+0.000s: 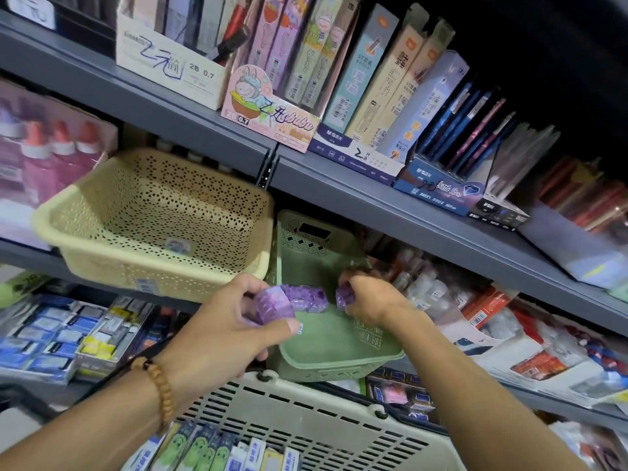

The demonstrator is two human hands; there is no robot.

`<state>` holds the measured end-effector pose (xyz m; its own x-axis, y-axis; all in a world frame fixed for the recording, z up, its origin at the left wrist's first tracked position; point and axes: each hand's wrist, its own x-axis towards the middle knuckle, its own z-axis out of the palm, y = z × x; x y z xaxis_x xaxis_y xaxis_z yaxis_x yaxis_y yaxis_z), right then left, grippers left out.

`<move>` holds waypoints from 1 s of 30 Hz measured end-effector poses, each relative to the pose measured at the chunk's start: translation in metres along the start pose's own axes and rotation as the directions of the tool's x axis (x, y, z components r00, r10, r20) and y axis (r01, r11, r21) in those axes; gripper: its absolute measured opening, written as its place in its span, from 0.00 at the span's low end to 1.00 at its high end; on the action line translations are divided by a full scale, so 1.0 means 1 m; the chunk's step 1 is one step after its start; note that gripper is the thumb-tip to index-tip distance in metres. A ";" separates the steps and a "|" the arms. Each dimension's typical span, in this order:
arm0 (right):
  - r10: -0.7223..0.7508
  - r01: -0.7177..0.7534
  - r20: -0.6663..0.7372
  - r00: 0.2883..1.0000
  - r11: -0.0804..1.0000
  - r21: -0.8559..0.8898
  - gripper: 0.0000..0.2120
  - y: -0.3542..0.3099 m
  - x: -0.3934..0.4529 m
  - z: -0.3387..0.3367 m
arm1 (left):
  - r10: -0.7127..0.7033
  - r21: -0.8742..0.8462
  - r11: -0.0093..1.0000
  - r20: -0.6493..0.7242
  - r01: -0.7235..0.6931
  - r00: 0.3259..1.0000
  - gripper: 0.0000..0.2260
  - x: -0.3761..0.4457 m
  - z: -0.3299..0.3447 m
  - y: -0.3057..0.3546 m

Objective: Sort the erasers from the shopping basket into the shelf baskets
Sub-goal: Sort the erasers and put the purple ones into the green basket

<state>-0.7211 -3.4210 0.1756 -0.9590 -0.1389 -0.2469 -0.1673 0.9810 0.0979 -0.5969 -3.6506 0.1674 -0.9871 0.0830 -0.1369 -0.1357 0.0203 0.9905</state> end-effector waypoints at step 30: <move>-0.248 0.359 -0.272 0.930 0.773 0.523 0.15 -0.053 -0.076 -0.012 | 0.012 0.079 0.997 -0.027 -0.009 1.000 0.24 0.003 -0.006 0.002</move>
<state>-0.6419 -3.4637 0.2005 -0.9123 -0.4094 0.0084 -0.3543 0.7789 -0.5174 -0.6010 -3.6562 0.1692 -0.9906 0.0560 -0.1251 -0.1192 0.0985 0.9880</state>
